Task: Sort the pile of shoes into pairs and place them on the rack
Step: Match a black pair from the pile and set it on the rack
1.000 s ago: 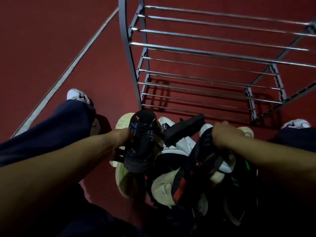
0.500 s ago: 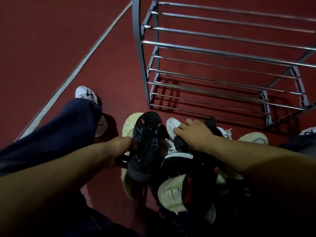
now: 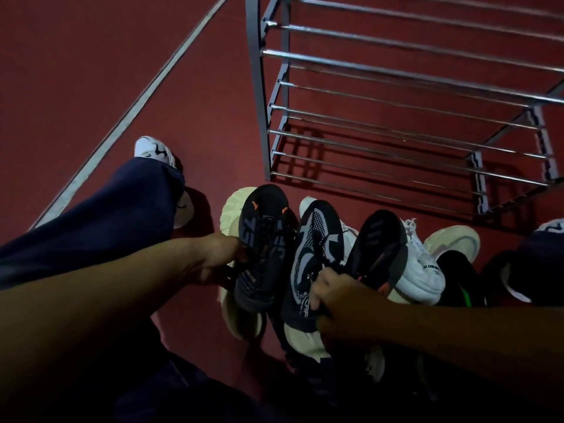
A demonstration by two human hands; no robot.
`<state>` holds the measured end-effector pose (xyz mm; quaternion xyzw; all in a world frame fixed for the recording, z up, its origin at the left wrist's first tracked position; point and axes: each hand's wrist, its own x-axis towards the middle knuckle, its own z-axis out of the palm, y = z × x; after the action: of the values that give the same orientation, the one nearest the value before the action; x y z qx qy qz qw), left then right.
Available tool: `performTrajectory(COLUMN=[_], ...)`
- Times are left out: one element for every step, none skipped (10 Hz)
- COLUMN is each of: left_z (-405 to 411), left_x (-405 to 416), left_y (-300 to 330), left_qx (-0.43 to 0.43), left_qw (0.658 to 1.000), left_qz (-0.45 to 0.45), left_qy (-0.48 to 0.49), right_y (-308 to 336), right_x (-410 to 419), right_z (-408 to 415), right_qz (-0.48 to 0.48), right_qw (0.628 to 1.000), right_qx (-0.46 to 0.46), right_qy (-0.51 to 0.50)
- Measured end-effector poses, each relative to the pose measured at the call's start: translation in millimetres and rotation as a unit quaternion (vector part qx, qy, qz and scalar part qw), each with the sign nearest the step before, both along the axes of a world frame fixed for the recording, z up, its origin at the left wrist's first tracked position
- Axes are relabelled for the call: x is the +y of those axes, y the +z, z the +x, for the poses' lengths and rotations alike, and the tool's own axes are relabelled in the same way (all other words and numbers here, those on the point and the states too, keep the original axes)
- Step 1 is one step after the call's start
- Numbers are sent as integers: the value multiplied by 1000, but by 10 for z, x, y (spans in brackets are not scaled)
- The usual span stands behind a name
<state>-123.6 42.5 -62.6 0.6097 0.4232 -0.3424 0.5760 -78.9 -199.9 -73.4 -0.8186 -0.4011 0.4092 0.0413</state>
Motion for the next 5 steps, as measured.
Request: performTrajectory(left_z=[-2,-6,-430,-434,-403], left_x=[17,107,408,465,462], left_y=[-26,-8,-232,-355,-301], left_qx=[-22,-93,-285,-38,-43], left_qw=[998,994,939,991,993], left_qz=[38,52,54,110,111], left_qy=[-42,-13,-182,62,-5], right_y=[-40,-144,-354,-443,-429], right_x=[70,141,435,558,625], right_z=[146,130,-19,92,189], right_qz=[19,37,3,-1,-11], right_qw=[989,962,932,903,882], right_qx=[54,63,110,160,192], right_qy=[-136,-264,-345,-400,-430])
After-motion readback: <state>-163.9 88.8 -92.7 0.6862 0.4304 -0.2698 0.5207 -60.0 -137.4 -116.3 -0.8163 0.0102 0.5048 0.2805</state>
